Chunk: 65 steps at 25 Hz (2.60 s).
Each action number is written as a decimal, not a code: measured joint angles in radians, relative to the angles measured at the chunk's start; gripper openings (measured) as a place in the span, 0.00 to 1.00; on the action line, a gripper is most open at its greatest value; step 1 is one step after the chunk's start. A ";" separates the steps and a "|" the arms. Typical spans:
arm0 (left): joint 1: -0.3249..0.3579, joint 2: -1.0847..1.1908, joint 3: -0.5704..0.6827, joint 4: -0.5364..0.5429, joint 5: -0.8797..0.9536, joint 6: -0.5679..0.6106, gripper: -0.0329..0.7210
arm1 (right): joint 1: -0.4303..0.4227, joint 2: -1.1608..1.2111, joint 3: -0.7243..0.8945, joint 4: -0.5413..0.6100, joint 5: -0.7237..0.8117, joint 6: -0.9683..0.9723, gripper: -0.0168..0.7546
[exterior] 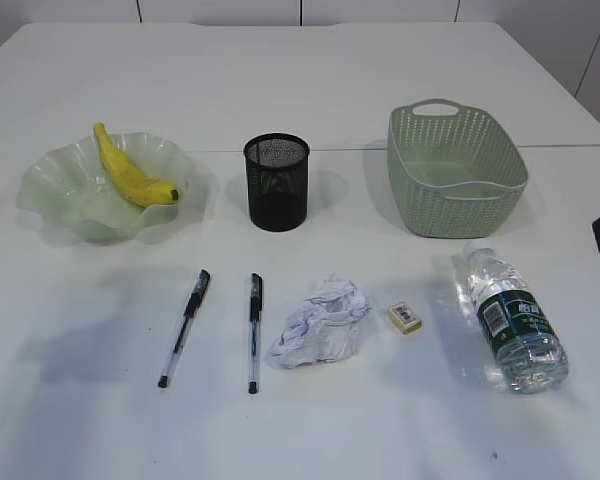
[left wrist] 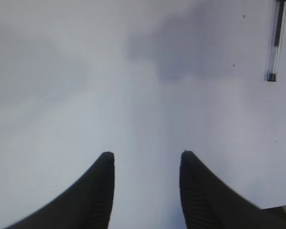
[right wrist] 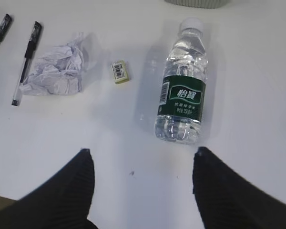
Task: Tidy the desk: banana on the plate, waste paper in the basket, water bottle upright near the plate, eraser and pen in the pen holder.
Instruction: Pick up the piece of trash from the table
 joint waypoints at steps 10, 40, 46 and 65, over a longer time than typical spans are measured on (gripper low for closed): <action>0.000 0.000 0.031 0.000 -0.052 0.000 0.45 | 0.077 0.197 -0.165 0.034 0.016 -0.026 0.65; 0.000 0.000 0.031 0.000 -0.069 0.001 0.45 | 0.329 0.967 -0.549 0.016 -0.014 -0.654 0.65; 0.000 0.000 0.031 0.000 -0.073 0.001 0.45 | 0.329 1.030 -0.553 0.016 -0.038 -0.663 0.65; 0.000 0.000 0.031 0.000 -0.076 0.001 0.45 | 0.329 1.101 -0.579 0.039 0.003 -0.664 0.07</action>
